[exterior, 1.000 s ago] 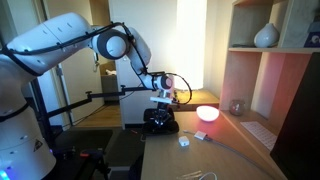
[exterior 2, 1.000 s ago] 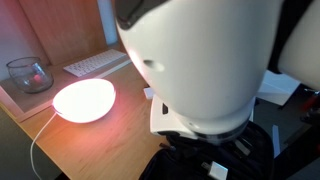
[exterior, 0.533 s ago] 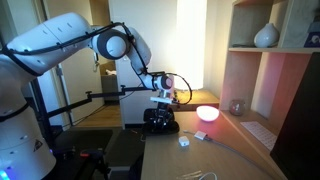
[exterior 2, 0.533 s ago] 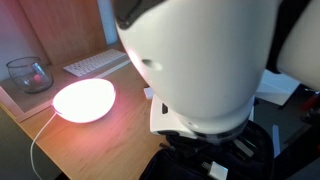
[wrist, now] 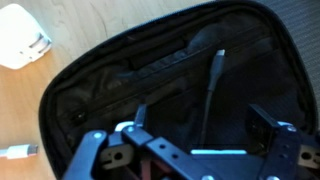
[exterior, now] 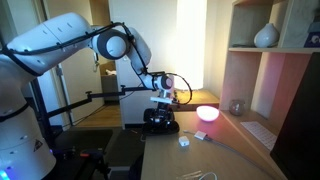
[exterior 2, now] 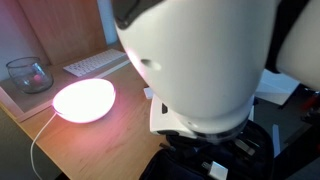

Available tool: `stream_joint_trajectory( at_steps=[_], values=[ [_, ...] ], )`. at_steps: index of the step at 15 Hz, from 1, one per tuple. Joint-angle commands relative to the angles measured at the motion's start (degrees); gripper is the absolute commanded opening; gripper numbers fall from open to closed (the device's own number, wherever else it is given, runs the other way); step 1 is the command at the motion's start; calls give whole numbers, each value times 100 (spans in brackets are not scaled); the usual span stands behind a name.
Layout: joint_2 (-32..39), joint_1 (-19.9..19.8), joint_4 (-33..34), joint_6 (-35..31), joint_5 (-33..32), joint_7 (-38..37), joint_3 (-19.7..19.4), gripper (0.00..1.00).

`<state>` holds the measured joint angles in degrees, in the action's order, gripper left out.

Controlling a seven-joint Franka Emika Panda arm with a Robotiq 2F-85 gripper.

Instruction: Remove the black cable from the case and put it on the table

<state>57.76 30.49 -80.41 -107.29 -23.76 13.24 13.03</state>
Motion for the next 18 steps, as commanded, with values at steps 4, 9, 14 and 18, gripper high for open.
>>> stream_joint_trajectory(
  at_steps=[4,9,14,18],
  values=[
    [-64,165,54,158,-22,59,65,100],
    [-118,115,-19,14,-21,148,101,100],
    [-131,141,-21,-5,-59,118,76,75],
    [-113,145,14,39,-57,135,75,51]
  ],
)
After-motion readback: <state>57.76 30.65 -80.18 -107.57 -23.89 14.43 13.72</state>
